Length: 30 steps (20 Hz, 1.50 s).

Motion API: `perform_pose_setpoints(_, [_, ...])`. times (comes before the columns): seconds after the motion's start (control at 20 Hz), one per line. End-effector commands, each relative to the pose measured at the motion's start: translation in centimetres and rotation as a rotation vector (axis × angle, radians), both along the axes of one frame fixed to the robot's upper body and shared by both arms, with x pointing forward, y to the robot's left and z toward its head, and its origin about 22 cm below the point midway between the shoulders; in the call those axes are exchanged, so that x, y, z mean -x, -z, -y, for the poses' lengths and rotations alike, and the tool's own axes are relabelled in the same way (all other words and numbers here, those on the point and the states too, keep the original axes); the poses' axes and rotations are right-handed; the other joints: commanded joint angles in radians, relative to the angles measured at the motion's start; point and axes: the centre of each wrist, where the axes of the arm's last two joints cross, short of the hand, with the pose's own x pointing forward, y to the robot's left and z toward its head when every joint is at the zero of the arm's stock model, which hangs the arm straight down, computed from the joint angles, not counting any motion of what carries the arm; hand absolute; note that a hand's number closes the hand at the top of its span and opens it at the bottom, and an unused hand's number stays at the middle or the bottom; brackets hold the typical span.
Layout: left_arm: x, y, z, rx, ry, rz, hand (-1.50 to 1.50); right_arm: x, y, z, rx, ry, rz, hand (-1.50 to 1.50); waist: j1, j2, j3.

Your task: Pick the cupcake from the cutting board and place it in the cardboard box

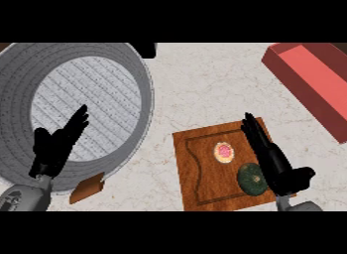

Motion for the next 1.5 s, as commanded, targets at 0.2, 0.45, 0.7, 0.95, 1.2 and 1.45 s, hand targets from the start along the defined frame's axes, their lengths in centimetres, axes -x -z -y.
perform_pose_setpoints(0.2, [0.3, -0.2, -2.6, -0.027, -0.29, 0.1, 0.0, -1.3, -4.9, 2.5, 0.239, 0.516, 0.261, 1.5, -0.005, 0.015, -0.017])
perform_pose_setpoints(0.45, [1.4, 1.1, -2.8, 0.011, -0.365, 0.086, 0.0, 2.7, -0.8, 6.4, 0.553, 0.834, 0.116, 1.5, -0.048, 0.02, -0.02])
perform_pose_setpoints(0.7, [1.9, 1.7, -1.7, 0.011, -0.361, 0.101, 0.0, 6.6, 0.1, 3.6, 0.736, 0.883, 0.227, -1.5, -0.022, 0.027, -0.019])
perform_pose_setpoints(0.95, [1.9, 1.5, -1.0, 0.016, -0.35, 0.114, 0.0, 9.1, -1.4, 4.1, 0.868, 0.81, 0.038, -1.5, -0.016, 0.032, -0.024])
perform_pose_setpoints(1.2, [1.3, 0.6, -1.3, 0.005, -0.346, 0.115, 0.0, 9.4, -5.2, 2.2, 0.89, 0.78, -0.095, -1.5, -0.002, 0.035, -0.023])
perform_pose_setpoints(1.45, [1.2, 0.6, -0.2, 0.023, -0.306, 0.12, 0.0, 8.9, -9.2, -0.1, 0.994, 0.712, -0.237, -1.5, 0.025, 0.038, -0.02])
